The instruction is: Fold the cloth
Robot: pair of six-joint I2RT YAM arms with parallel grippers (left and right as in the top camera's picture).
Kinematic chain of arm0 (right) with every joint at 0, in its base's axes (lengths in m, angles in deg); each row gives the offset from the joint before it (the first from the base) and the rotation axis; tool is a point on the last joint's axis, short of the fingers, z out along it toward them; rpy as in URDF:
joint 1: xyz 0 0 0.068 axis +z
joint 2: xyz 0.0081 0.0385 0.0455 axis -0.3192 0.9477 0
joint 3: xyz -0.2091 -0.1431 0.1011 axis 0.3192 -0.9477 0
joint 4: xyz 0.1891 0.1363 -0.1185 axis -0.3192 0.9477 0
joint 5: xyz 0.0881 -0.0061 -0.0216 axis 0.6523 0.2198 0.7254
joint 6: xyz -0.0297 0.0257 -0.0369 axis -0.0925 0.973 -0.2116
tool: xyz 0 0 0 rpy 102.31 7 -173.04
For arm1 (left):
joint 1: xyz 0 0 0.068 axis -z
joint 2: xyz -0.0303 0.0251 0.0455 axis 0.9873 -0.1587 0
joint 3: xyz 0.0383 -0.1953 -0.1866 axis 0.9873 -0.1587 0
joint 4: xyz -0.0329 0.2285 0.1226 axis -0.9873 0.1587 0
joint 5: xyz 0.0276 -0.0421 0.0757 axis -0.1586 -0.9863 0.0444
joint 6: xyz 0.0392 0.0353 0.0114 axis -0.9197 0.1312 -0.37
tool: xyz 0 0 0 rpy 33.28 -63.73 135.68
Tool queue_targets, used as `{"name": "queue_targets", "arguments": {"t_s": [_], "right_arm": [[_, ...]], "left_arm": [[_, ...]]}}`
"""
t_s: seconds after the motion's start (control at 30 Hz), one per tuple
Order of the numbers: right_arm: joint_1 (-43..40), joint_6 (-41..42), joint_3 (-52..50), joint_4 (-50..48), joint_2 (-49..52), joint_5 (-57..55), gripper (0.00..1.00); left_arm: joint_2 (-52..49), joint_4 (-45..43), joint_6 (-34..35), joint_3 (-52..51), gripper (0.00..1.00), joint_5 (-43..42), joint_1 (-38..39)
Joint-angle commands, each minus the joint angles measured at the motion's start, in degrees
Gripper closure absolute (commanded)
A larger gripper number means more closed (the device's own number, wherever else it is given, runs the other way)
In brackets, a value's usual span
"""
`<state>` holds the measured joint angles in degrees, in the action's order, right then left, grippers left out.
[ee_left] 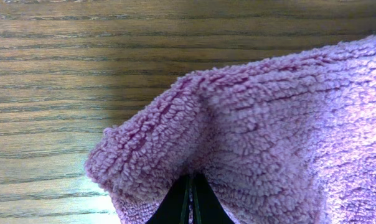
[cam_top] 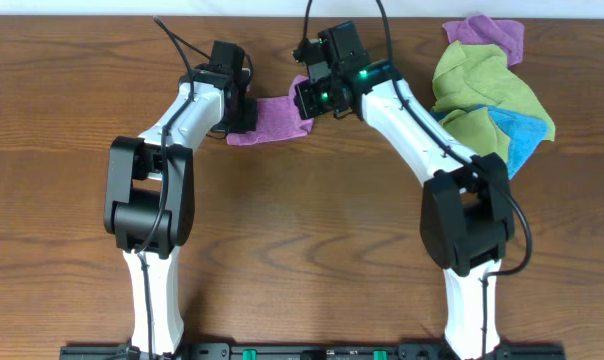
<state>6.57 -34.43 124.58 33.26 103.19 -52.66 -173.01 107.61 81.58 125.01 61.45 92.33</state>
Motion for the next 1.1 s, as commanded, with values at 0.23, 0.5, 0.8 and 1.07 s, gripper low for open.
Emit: {"name": "queue_targets", "arguments": {"t_s": [0.23, 0.5, 0.8, 1.07], "right_arm": [[4.46, -1.25, 1.22, -3.30, -3.15, 0.46, 0.99], [4.07, -1.27, 1.31, -2.75, -3.15, 0.44, 0.99], [2.23, -1.31, 1.31, -0.79, -3.15, -0.22, 0.98], [2.75, -5.77, 1.29, 0.20, -3.13, -7.02, 0.99]], "left_arm": [[0.72, 0.24, -0.55, -0.92, 0.94, 1.25, 0.57], [0.87, 0.35, -0.57, -0.68, 0.94, 1.27, 0.68], [10.95, 0.81, -0.57, 2.03, 0.94, 1.40, 0.55], [23.32, 6.95, -0.11, 2.03, 0.94, 5.84, -1.70]]}}
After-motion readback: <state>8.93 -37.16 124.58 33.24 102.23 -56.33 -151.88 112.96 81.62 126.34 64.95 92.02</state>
